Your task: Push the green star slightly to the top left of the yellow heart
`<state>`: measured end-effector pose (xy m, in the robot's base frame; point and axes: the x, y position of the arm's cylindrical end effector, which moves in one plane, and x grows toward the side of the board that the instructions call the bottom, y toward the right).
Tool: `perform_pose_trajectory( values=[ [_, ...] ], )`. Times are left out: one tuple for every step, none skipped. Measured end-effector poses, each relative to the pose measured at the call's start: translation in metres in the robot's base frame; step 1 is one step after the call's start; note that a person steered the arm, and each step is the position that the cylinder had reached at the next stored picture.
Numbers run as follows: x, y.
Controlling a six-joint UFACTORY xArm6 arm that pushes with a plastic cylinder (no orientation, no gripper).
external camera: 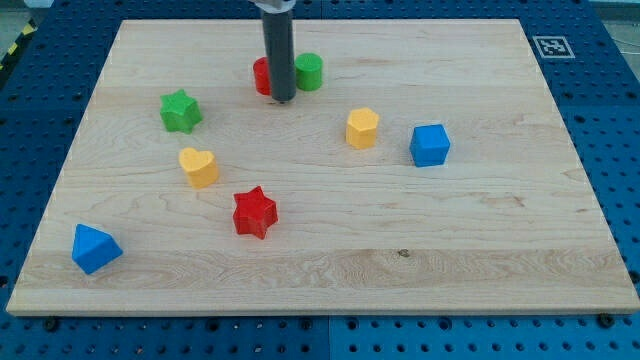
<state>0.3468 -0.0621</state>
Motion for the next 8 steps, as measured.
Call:
perform_pose_trajectory(
  values=[
    [0.000,-0.027],
    [0.000,-0.053],
    [0.000,-0.075],
    [0.000,-0.088],
    [0.007,-0.089],
    [0.022,-0.089],
    [0.034,-0.089],
    [0.051,-0.086]
  ],
)
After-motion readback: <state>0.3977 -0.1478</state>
